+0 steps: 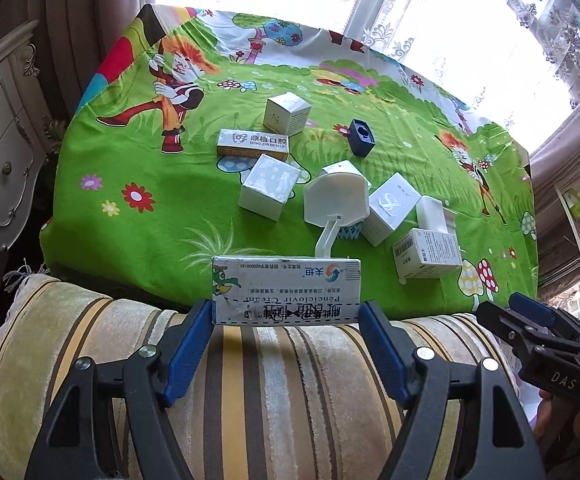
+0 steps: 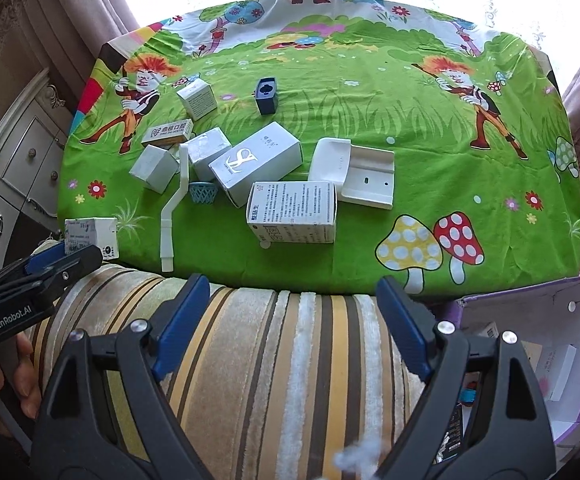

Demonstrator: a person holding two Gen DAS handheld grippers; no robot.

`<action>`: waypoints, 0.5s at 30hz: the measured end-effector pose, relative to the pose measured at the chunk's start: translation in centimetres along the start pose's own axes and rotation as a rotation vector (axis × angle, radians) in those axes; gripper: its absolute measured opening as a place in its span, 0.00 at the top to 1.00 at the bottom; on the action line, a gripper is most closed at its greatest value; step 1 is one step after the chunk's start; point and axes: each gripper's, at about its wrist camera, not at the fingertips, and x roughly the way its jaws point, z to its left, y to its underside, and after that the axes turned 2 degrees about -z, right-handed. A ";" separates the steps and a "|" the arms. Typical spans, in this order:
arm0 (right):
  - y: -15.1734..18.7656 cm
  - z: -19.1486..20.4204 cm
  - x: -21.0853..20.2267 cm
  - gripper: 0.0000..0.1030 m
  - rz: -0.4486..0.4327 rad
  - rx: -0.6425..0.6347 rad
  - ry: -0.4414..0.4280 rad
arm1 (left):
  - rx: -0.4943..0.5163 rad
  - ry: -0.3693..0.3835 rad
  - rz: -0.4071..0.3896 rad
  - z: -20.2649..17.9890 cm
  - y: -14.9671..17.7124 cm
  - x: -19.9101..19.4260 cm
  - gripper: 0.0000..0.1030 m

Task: Organize rigid objects
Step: 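Grasp the white medicine box with the left gripper while the right grasps another white box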

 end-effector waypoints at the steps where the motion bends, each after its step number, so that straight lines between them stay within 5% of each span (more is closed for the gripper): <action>1: 0.0 -0.1 0.1 0.15 -0.001 0.004 0.000 | -0.005 0.003 0.001 0.0 0.0 0.0 0.27; 15: -0.5 0.2 1.0 0.15 -0.004 0.000 0.024 | -0.018 0.074 -0.026 0.2 0.0 0.5 0.27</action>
